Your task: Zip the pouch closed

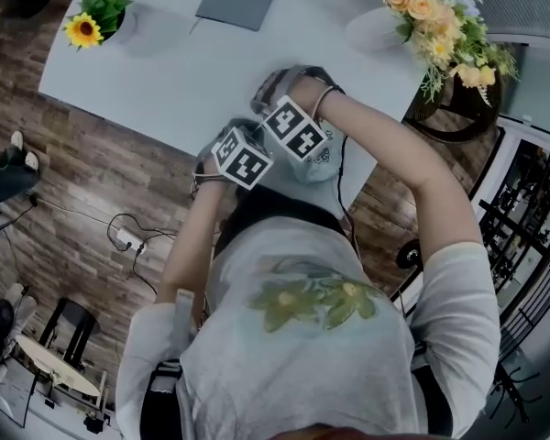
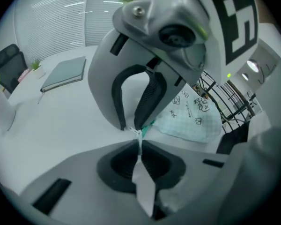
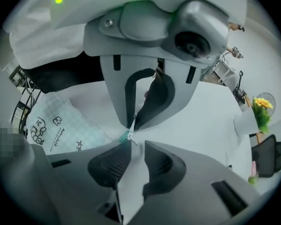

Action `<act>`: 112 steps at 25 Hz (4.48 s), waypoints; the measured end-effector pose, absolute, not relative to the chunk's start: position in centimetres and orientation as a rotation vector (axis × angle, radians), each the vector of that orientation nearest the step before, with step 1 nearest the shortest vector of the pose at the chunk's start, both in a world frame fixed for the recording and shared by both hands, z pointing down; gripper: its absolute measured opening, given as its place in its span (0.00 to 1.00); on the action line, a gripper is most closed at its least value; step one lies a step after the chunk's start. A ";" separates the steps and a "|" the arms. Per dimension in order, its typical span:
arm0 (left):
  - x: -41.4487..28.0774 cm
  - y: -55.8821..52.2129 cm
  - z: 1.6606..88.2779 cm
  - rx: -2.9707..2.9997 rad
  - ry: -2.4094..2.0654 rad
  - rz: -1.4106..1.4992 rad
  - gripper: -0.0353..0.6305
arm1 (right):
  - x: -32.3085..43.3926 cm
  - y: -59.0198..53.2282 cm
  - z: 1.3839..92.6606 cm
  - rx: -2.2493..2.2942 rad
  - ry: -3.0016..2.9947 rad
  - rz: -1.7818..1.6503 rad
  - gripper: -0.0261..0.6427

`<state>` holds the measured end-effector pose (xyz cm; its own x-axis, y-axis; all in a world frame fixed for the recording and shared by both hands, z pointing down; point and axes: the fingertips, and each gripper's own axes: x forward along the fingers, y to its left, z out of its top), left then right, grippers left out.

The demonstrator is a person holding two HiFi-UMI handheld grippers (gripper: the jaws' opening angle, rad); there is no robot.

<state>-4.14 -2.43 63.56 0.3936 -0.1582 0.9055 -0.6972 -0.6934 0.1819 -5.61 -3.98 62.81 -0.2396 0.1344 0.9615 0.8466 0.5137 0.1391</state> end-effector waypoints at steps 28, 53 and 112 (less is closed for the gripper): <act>-4.4 -2.6 63.7 2.000 -0.697 1.188 0.09 | -3.6 -3.9 62.4 -0.687 -1.791 -0.673 0.06; -4.3 -2.8 63.7 1.994 -0.730 1.197 0.09 | -2.8 -4.3 62.2 -0.703 -1.714 -0.787 0.06; -4.3 -2.9 63.6 1.991 -0.719 1.194 0.09 | 0.1 -5.8 61.7 -0.594 -1.711 -0.692 0.06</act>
<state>-4.31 -2.90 63.63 0.4217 -0.1049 0.9006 -0.7467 -0.6036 0.2794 0.07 -5.78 61.71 -0.2323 0.0349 0.9720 0.7006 0.6993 0.1423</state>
